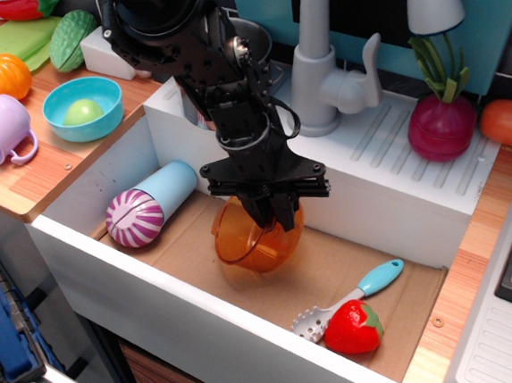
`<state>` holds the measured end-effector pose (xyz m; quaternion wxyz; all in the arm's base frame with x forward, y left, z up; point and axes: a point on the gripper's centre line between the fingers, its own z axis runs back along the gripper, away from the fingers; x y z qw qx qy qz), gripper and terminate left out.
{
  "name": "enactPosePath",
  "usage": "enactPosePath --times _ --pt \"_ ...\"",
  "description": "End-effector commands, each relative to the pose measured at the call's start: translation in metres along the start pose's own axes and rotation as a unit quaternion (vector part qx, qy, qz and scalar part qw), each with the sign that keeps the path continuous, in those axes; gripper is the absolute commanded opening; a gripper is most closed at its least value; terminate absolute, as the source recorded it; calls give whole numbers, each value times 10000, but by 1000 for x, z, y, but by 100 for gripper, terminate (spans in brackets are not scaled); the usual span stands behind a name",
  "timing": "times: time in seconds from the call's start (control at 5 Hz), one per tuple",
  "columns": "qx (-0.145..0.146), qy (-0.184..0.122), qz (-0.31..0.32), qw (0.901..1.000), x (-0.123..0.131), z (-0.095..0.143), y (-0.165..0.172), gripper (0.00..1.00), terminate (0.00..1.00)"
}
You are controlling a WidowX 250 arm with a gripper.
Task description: Flip orange pot upright in sink
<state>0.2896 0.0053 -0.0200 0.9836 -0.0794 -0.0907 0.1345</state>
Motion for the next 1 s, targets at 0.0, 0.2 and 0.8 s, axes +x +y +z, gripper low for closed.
enactPosePath --times 0.0,0.2,0.8 --pt "166 -86 -166 9997 4 8 -9 100 0" --pt "166 -86 -166 9997 4 8 -9 100 0" --pt "166 -86 -166 9997 4 8 -9 100 100"
